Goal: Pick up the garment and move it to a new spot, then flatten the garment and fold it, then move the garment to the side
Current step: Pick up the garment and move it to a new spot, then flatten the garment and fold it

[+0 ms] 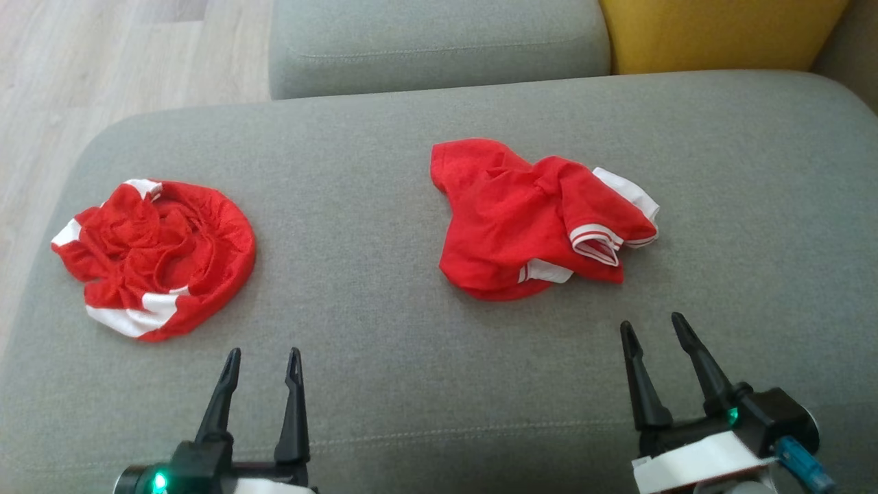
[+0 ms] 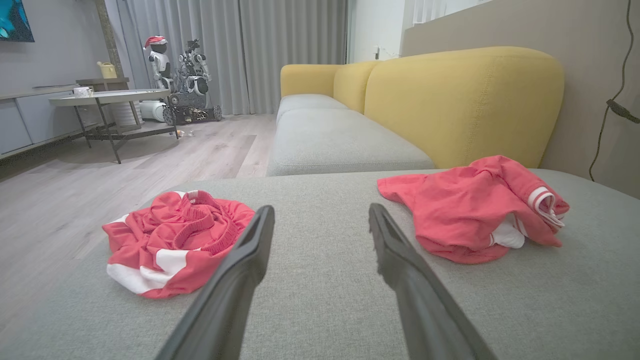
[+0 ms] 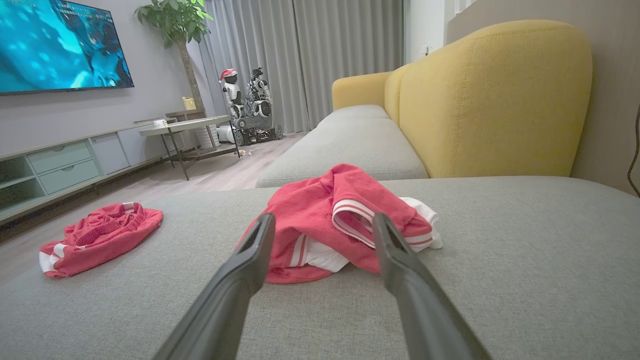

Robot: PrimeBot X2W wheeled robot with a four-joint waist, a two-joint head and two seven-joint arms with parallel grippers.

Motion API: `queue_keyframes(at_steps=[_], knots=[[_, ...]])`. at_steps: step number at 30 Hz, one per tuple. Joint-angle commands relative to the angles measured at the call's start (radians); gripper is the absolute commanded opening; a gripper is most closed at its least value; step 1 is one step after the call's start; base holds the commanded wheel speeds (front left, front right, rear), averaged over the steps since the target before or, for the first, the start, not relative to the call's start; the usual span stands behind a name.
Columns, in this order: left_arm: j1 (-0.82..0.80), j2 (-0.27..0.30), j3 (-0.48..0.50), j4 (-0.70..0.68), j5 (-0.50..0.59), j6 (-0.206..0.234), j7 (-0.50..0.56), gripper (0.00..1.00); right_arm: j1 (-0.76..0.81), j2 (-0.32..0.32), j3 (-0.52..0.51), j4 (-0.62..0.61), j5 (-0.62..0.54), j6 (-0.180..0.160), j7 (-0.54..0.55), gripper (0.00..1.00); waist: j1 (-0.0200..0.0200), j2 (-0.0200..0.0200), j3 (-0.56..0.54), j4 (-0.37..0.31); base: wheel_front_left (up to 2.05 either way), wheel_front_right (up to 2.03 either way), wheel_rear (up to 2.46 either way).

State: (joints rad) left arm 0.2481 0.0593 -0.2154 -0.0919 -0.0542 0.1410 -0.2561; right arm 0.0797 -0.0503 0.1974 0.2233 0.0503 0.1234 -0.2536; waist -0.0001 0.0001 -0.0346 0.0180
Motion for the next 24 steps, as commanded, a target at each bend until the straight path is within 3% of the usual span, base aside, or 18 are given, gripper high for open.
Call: queue_keyframes(at_steps=[1,11,24], knots=[[-0.045,-0.009,0.023,-0.028,0.005,0.011,-0.006,1.0,-0.043,0.0,0.024,-0.04,-0.001,0.007,-0.008,1.0,0.0001,-0.0001,0.003,-0.003,0.0,0.0,0.0],[-0.061,-0.009,0.018,-0.021,0.015,0.048,-0.006,1.0,-0.052,0.0,0.008,-0.046,-0.009,0.007,-0.008,1.0,0.0001,-0.0001,0.005,-0.018,0.0,0.0,0.0],[-0.065,-0.009,0.028,-0.01,0.026,0.046,-0.006,1.0,-0.052,0.0,-0.002,-0.041,-0.003,0.007,-0.008,1.0,0.0001,-0.0001,-0.004,-0.027,0.0,0.0,0.0]])
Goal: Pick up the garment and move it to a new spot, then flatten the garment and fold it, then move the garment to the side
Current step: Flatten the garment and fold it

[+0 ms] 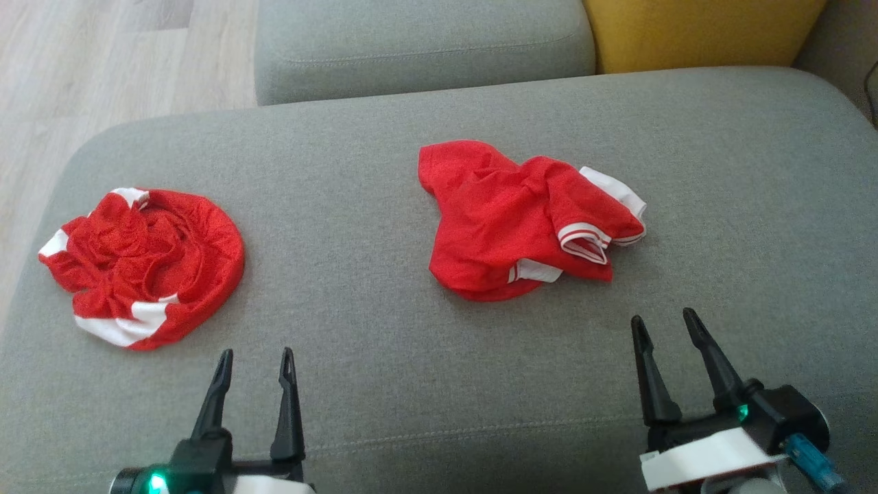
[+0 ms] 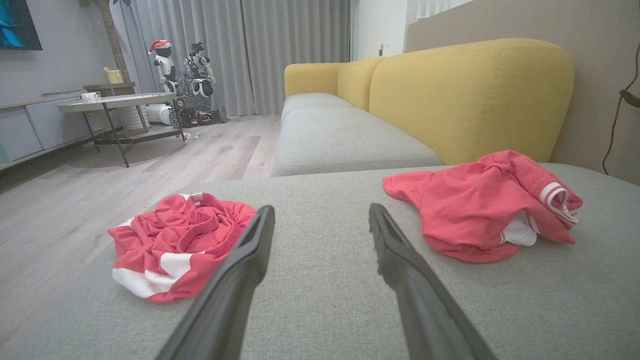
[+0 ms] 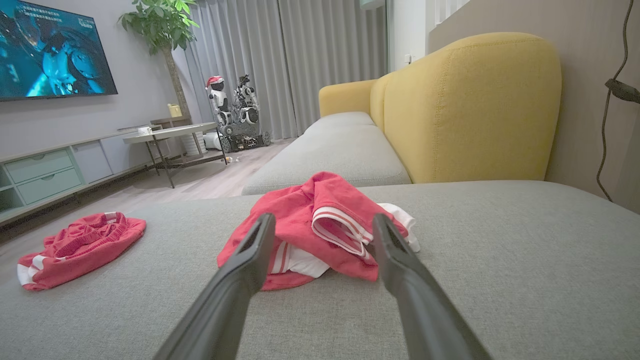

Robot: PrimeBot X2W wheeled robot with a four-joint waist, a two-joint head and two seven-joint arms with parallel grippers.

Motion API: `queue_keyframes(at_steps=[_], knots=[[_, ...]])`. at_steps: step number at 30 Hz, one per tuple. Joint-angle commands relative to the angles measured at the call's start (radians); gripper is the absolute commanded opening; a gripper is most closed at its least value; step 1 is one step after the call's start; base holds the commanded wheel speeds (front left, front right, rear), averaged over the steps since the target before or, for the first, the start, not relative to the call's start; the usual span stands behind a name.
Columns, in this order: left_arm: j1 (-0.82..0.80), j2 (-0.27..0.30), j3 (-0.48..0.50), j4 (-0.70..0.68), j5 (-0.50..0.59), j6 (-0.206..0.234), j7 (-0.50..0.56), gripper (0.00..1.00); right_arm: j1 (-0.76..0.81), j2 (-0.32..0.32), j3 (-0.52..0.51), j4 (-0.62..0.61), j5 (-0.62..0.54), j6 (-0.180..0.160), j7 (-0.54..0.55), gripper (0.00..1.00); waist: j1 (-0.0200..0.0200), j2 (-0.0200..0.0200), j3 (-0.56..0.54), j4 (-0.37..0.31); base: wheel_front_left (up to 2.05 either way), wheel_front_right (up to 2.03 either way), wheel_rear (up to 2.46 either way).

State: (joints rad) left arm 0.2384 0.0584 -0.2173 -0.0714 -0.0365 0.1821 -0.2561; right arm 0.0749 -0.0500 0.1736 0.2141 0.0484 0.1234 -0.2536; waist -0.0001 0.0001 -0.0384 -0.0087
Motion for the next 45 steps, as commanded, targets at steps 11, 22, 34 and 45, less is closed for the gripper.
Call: queue_keyframes(at_steps=[11,22,34,45], knots=[[-0.073,-0.008,-0.025,-0.007,0.007,-0.024,-0.006,1.0,-0.064,0.0,0.03,-0.056,-0.003,0.007,-0.008,1.0,0.0001,-0.0001,0.036,-0.015,0.0,0.0,0.0],[-0.315,0.016,-0.258,0.175,0.084,-0.249,-0.006,1.0,-0.146,0.0,-0.006,-0.219,-0.002,0.007,-0.008,1.0,0.0001,-0.0001,0.175,-0.098,0.0,0.0,0.0],[-0.761,0.011,-0.438,0.452,0.188,-0.286,-0.006,1.0,-0.229,0.0,-0.063,-0.292,0.03,0.007,-0.008,1.0,0.0001,-0.0001,0.39,-0.239,0.0,0.0,0.0],[-0.998,0.038,-0.46,0.728,0.195,-0.227,-0.006,1.0,-0.279,0.0,-0.052,-0.292,0.077,0.007,-0.008,1.0,0.0001,-0.0001,0.473,-0.312,0.0,0.0,0.0]])
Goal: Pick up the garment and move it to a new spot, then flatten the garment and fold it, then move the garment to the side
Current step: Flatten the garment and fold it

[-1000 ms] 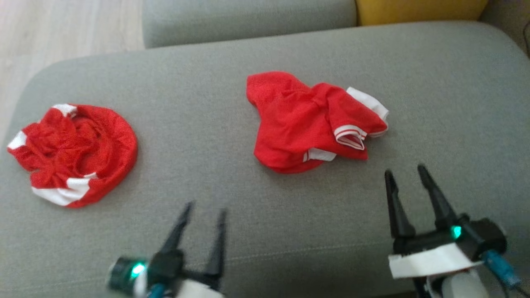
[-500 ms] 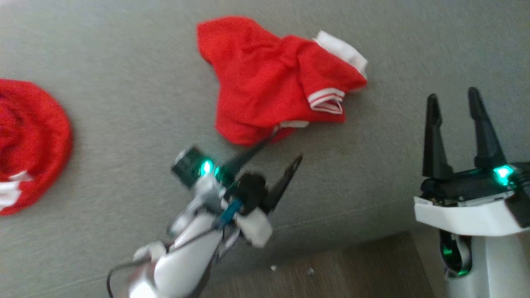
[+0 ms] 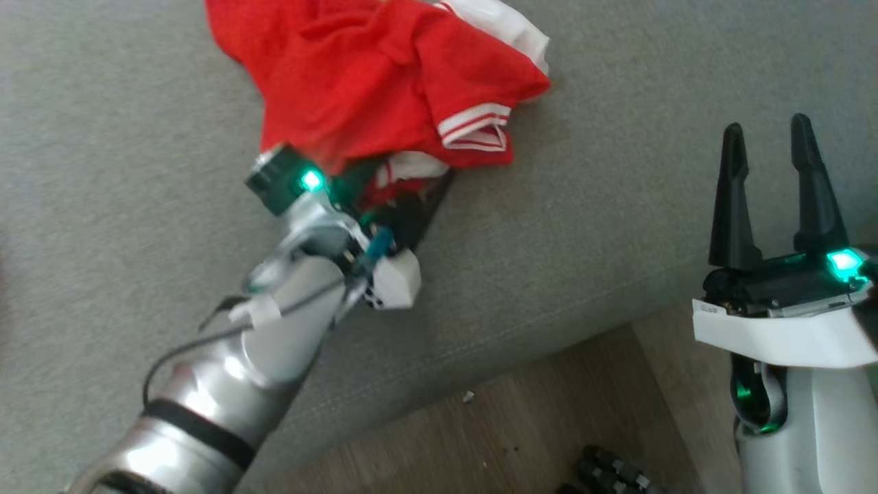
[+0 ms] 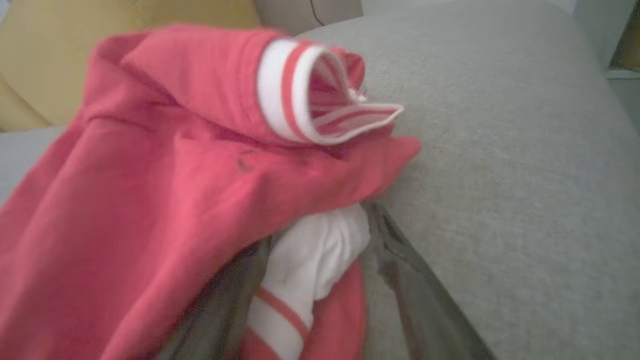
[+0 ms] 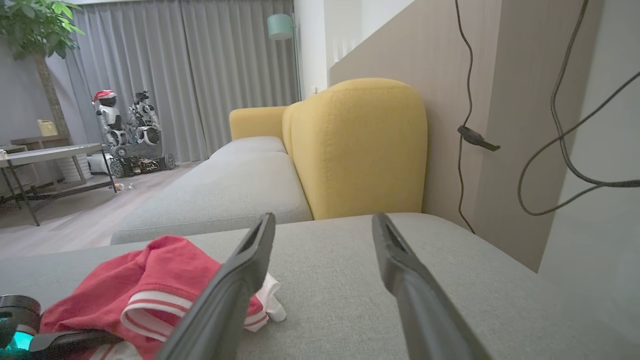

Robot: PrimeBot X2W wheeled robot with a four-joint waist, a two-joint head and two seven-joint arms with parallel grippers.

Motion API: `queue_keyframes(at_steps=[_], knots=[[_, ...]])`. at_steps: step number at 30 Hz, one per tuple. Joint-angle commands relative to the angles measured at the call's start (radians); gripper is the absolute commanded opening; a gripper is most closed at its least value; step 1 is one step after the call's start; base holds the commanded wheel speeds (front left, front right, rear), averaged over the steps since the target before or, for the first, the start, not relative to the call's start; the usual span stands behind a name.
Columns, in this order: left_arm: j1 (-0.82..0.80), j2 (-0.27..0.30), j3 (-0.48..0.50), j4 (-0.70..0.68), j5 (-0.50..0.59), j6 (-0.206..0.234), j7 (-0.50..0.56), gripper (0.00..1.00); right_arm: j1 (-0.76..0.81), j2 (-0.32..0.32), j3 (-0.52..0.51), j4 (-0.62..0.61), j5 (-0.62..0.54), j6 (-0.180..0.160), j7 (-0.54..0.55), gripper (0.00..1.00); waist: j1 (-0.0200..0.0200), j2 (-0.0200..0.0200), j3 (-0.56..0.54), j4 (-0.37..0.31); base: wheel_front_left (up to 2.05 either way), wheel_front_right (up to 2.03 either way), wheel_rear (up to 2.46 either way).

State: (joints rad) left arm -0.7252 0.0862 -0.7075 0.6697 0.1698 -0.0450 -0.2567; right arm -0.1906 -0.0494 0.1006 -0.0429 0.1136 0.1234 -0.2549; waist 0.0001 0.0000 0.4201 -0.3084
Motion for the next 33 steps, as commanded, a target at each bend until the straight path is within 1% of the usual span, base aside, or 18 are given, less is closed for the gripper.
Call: queue_keyframes(at_steps=[1,2,3,4,5,6,7,11,12,15,17,21,22,24,26,27,30,33], knots=[[-0.046,0.008,0.035,0.007,-0.024,-0.004,-0.005,1.0,-0.013,-0.001,0.021,-0.035,0.017,0.007,-0.007,1.0,-0.0001,0.0,0.016,-0.013,0.0,0.0,0.0],[-0.059,0.006,0.039,0.018,-0.032,-0.002,-0.005,1.0,-0.011,-0.001,0.022,-0.034,0.021,0.007,-0.007,1.0,-0.0001,0.0,0.017,-0.014,0.0,0.0,0.0],[-0.071,0.005,0.042,0.022,-0.037,0.003,-0.005,0.69,-0.01,-0.001,0.022,-0.034,0.024,0.007,-0.007,1.0,-0.0001,0.0,0.018,-0.014,0.0,0.0,0.0],[-0.081,0.003,0.043,0.021,-0.043,0.008,-0.005,0.55,-0.009,-0.001,0.024,-0.03,0.028,0.007,-0.007,1.0,-0.0001,0.0,0.017,-0.013,0.0,0.0,0.0],[-0.087,0.002,0.042,0.021,-0.047,0.011,-0.005,0.46,-0.008,-0.001,0.025,-0.027,0.029,0.007,-0.007,1.0,-0.0001,0.0,0.013,-0.013,0.0,0.0,0.0],[-0.092,0.001,0.041,0.017,-0.053,0.013,-0.005,0.29,-0.007,-0.001,0.027,-0.023,0.03,0.007,-0.007,1.0,-0.0001,0.0,0.007,-0.012,0.0,0.0,0.0],[-0.095,-0.001,0.042,0.01,-0.063,0.012,-0.005,0.0,-0.008,-0.001,0.031,-0.021,0.033,0.007,-0.007,1.0,-0.0001,0.0,0.002,-0.013,0.0,0.0,0.0],[-0.089,-0.015,0.057,-0.037,-0.148,-0.021,-0.005,0.0,-0.012,-0.001,0.038,-0.014,0.043,0.007,-0.007,1.0,-0.0001,0.0,-0.032,-0.018,0.0,0.0,0.0],[-0.089,-0.015,0.057,-0.037,-0.148,-0.021,-0.005,0.0,-0.012,-0.001,0.038,-0.014,0.043,0.007,-0.007,1.0,-0.0001,0.0,-0.032,-0.018,0.0,0.0,0.0],[-0.08,-0.03,0.081,-0.081,-0.28,-0.059,-0.005,0.0,-0.007,-0.001,0.042,-0.003,0.047,0.007,-0.007,1.0,-0.0001,0.0,-0.068,-0.024,0.0,0.0,0.0],[-0.086,-0.034,0.087,-0.113,-0.409,-0.075,-0.005,0.0,0.0,-0.001,0.045,0.004,0.052,0.007,-0.007,1.0,-0.0001,0.0,-0.095,-0.031,0.0,0.0,0.0],[-0.139,-0.035,0.044,-0.242,-0.829,-0.083,0.013,0.0,0.017,-0.001,0.055,0.018,0.061,0.007,-0.007,1.0,-0.0001,0.0,-0.151,-0.048,0.0,0.0,0.0],[-0.164,-0.036,0.044,-0.276,-0.933,-0.071,0.011,0.0,0.022,-0.001,0.057,0.021,0.061,0.007,-0.007,1.0,-0.0001,0.0,-0.162,-0.051,0.0,0.0,0.0],[-0.215,-0.036,0.072,-0.345,-1.137,-0.02,0.002,0.0,0.029,-0.001,0.059,0.024,0.062,0.007,-0.007,1.0,-0.0001,0.0,-0.178,-0.054,0.0,0.0,0.0],[-0.257,-0.036,0.138,-0.393,-1.274,0.049,-0.004,0.0,0.032,-0.001,0.055,0.021,0.062,0.007,-0.007,1.0,-0.0001,0.0,-0.186,-0.046,0.0,0.0,0.0],[-0.26,-0.036,0.191,-0.414,-1.322,0.081,-0.004,0.0,0.033,-0.001,0.053,0.019,0.062,0.007,-0.007,1.0,-0.0001,0.0,-0.186,-0.041,0.0,0.0,0.0],[-0.192,-0.036,0.291,-0.403,-1.394,0.151,-0.005,0.0,0.034,-0.001,0.053,0.014,0.054,0.007,-0.007,1.0,-0.0001,0.0,-0.185,-0.015,0.0,0.0,0.0],[-0.066,-0.036,0.34,-0.33,-1.401,0.186,-0.005,0.0,0.037,-0.001,0.049,0.017,0.046,0.007,-0.007,1.0,-0.0001,0.0,-0.178,0.015,0.0,0.0,0.0]])
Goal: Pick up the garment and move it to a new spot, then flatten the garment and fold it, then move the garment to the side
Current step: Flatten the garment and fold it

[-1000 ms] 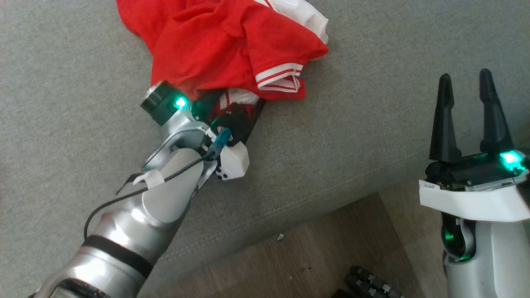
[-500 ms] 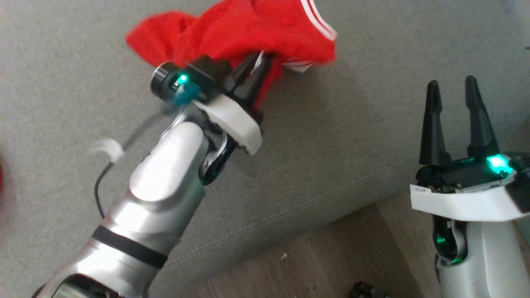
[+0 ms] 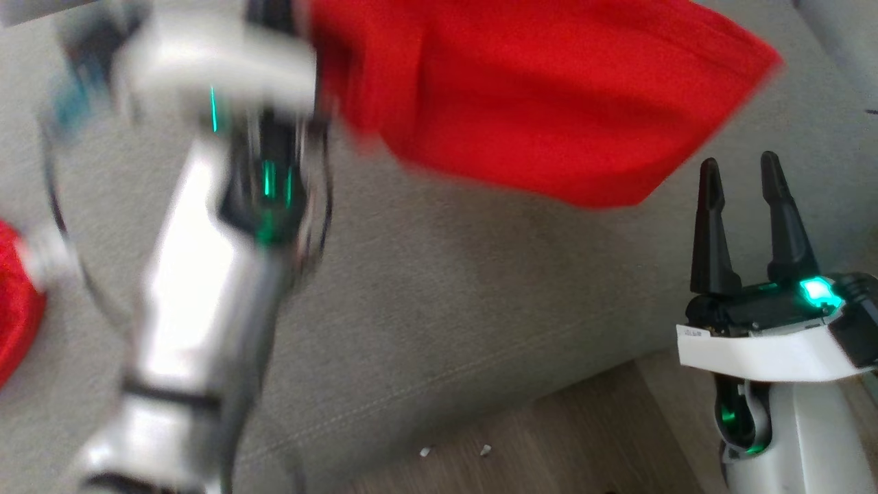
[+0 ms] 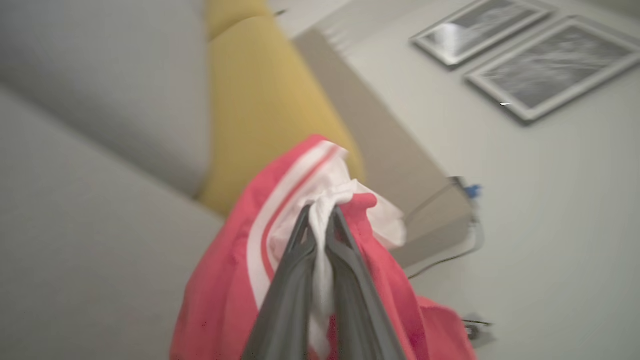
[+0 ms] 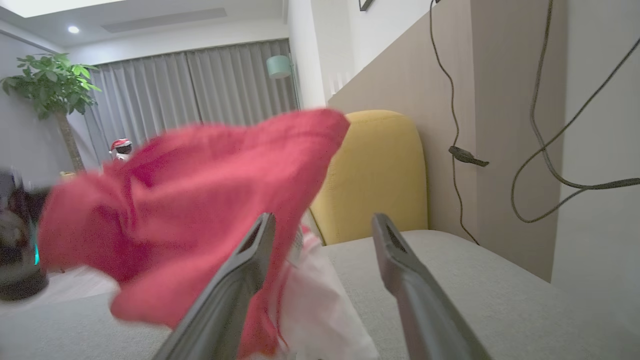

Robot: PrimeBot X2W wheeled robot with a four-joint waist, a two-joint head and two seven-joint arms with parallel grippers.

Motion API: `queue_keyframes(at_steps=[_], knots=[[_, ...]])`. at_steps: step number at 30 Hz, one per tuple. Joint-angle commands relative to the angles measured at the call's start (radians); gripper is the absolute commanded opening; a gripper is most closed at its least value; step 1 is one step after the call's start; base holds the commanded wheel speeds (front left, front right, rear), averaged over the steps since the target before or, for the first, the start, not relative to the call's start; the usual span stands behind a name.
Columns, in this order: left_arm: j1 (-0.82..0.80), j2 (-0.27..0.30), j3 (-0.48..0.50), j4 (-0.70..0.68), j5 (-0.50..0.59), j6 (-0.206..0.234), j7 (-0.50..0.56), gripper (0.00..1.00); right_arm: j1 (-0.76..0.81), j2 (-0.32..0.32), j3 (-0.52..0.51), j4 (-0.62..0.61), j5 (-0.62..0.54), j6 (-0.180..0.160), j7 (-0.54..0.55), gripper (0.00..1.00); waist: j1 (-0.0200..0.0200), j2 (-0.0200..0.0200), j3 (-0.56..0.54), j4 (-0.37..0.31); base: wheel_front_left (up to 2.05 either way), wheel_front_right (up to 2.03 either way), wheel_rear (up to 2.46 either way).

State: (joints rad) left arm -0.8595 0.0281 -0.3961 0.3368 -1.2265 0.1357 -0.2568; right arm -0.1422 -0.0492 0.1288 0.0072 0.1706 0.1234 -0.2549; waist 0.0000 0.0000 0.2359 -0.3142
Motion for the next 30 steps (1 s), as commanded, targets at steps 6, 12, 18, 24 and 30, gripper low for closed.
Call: queue_keyframes(at_steps=[6,12,18,24,30], knots=[[0.307,0.022,0.106,0.074,0.06,-0.039,-0.005,0.0,-0.009,-0.001,0.02,-0.029,-0.024,0.007,-0.007,1.0,0.0,0.0,0.023,0.073,0.0,0.0,0.0],[0.488,0.022,0.086,0.038,0.202,-0.135,-0.005,0.0,0.001,-0.001,0.028,-0.02,-0.044,0.007,-0.007,1.0,0.0,0.0,0.011,0.116,0.0,0.0,0.0],[0.603,0.052,-0.124,0.023,0.305,-0.192,0.098,0.0,0.01,-0.001,0.019,-0.017,-0.057,0.007,-0.007,1.0,0.0,0.0,0.002,0.143,0.0,0.0,0.0],[0.62,0.116,-0.217,-0.103,0.346,-0.187,0.241,1.0,0.01,-0.001,0.021,-0.01,-0.06,0.007,-0.007,1.0,0.0,0.0,0.005,0.153,0.0,0.0,0.0],[0.536,0.221,-0.181,-0.236,0.526,-0.052,0.201,1.0,0.001,-0.001,0.041,0.0,-0.053,0.007,-0.007,1.0,0.0,0.0,0.014,0.134,0.0,0.0,0.0]])
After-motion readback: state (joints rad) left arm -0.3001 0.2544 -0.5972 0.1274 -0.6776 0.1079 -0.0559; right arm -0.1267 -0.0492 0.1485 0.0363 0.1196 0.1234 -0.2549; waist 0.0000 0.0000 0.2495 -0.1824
